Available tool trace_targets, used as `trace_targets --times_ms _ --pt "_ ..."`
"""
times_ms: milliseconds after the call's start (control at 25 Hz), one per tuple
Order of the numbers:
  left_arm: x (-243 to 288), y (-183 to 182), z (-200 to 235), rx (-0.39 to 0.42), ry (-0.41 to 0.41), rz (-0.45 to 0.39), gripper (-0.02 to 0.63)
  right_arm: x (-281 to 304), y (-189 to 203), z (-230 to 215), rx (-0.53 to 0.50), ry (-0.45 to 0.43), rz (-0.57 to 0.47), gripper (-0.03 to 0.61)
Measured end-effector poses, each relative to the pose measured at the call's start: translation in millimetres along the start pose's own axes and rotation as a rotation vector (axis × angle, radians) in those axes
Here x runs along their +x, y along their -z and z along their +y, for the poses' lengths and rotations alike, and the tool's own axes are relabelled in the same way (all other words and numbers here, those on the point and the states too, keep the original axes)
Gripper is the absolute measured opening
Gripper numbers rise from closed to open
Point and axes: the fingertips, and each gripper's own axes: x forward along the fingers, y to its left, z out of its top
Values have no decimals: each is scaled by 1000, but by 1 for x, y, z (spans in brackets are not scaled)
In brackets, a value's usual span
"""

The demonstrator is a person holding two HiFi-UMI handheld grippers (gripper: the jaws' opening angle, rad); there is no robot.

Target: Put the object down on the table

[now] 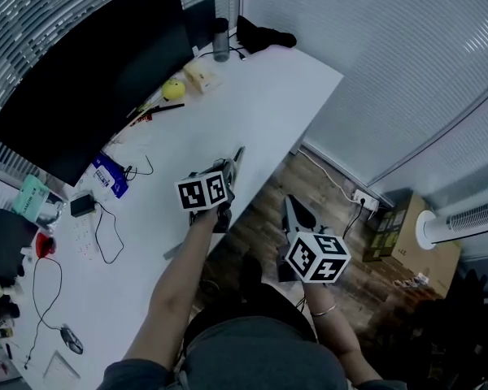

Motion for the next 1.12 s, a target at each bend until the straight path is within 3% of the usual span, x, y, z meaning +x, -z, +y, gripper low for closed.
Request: trace_targets --times_ms 320,1120 --pt "17 6 9 -63 6 31 29 0 -2 -11 6 18 1 5" --pt "39 3 20 2 -18 80 29 4 -1 -22 17 38 12 5"
